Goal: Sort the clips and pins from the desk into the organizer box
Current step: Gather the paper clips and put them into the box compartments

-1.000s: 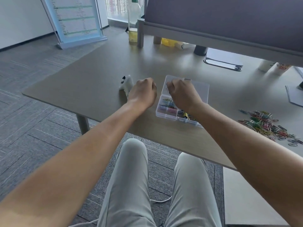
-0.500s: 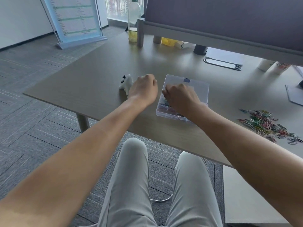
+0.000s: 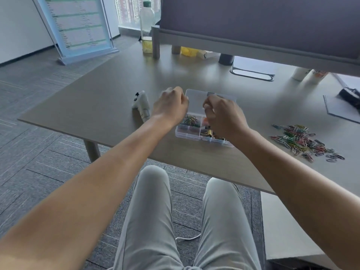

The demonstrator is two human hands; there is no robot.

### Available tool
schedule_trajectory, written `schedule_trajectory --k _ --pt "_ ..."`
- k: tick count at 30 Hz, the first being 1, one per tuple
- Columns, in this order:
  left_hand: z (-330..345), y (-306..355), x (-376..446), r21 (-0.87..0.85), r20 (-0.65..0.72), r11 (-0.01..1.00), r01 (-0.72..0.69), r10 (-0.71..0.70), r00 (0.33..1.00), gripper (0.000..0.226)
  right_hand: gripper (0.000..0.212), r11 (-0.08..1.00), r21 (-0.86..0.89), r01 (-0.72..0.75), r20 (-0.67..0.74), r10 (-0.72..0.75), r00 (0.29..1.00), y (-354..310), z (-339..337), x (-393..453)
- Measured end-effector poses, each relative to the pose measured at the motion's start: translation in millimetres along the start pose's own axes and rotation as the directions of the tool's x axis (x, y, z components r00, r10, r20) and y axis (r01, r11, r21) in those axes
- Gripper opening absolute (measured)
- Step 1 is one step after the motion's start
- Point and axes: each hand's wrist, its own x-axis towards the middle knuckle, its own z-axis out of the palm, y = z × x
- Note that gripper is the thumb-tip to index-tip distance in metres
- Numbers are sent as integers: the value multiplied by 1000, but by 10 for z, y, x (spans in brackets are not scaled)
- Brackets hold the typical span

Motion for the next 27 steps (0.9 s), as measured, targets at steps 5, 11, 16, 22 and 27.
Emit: schedule_trajectory --k 5,11,16,22,27 --pt "207 511 -21 -45 78 988 -148 151 985 29 21 987 -50 -154 -68 150 986 487 -271 -395" --pt "620 1381 -153 -62 168 955 -291 297 940 28 21 932 -74 -355 -119 345 931 1242 -617 -963" --pt "1086 1952 -265 -152 273 911 -384 413 869 31 36 869 -101 -484 -122 472 873 1768 -870 -1405" --pt "1572 2186 -374 -15 461 913 -408 368 807 61 59 791 -93 -605 1 608 794 2190 -999 -1640" --pt "1752 2124 -365 30 477 924 -381 322 818 64 67 813 -41 -580 123 580 805 2381 -873 -1541"
